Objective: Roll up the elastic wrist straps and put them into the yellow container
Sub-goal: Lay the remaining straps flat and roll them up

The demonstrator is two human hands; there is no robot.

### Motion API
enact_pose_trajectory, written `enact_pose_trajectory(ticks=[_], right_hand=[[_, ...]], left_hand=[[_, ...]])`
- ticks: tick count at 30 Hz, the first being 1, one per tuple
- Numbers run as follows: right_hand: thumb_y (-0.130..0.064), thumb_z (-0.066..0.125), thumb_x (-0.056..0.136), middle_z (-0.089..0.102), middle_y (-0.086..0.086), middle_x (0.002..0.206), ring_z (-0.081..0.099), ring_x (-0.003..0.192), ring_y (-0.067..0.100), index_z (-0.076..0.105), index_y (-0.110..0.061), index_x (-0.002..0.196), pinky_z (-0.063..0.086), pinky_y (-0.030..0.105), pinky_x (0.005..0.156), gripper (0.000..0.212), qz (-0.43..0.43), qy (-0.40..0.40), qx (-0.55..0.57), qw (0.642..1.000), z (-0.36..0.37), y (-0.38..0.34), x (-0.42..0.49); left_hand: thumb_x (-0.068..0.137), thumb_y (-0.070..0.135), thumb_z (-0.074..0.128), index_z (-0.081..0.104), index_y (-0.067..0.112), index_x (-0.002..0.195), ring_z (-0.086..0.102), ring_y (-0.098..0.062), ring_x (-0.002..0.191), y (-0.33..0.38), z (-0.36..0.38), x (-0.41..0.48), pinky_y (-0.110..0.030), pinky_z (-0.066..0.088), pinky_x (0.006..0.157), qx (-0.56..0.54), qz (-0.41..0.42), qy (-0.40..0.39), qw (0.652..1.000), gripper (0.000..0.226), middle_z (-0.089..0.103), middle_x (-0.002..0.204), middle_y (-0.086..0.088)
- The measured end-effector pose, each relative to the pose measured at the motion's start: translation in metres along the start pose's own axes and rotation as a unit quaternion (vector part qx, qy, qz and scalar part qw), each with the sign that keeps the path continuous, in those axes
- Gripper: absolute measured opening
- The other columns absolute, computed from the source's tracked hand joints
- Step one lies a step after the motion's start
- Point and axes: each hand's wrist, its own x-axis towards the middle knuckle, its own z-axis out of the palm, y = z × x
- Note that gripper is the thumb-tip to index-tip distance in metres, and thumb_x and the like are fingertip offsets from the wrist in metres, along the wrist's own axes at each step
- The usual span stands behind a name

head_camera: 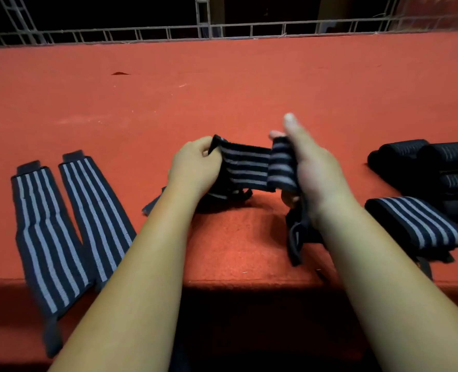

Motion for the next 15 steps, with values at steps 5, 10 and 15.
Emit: enact_pose_trajectory(ticks=[5, 10, 15], right_hand=[[-0.053, 0.083, 0.089, 0.06, -0.022, 0.148, 0.059, 0.12, -0.014, 0.047, -0.042, 0.161, 0.041, 0.0, 0.089, 0.081, -0.085, -0.049, -0.322, 0.942, 0.006, 0.019, -0.003], [-0.047, 0.079, 0.091, 0.076, -0.026, 0.094, 0.067, 0.082, -0.016, 0.073, -0.04, 0.115, 0.048, 0.006, 0.069, 0.025, -0.102, -0.028, -0.369, 0.923, 0.012, 0.025, -0.001], [-0.024, 0.061, 0.096, 0.071, -0.012, 0.069, 0.064, 0.064, 0.004, 0.072, -0.021, 0.086, 0.042, 0.012, 0.051, 0.015, -0.112, 0.031, -0.327, 0.938, 0.013, 0.026, 0.003]], left_hand=[[0.097, 0.033, 0.06, 0.077, 0.033, 0.104, 0.075, -0.025, 0.096, 0.016, -0.015, -0.006, -0.052, 0.062, 0.091, -0.06, 0.064, -0.048, 0.995, 0.018, 0.077, 0.098, 0.004], [0.106, 0.031, 0.064, 0.075, 0.034, 0.105, 0.061, -0.017, 0.063, 0.016, -0.014, -0.018, -0.034, 0.05, 0.061, -0.084, 0.066, -0.112, 0.988, 0.012, 0.074, 0.085, 0.006], [0.101, 0.045, 0.072, 0.071, 0.043, 0.112, 0.07, -0.009, 0.075, 0.01, -0.017, -0.015, -0.038, 0.057, 0.073, 0.006, 0.093, -0.117, 0.989, 0.011, 0.075, 0.1, 0.013]])
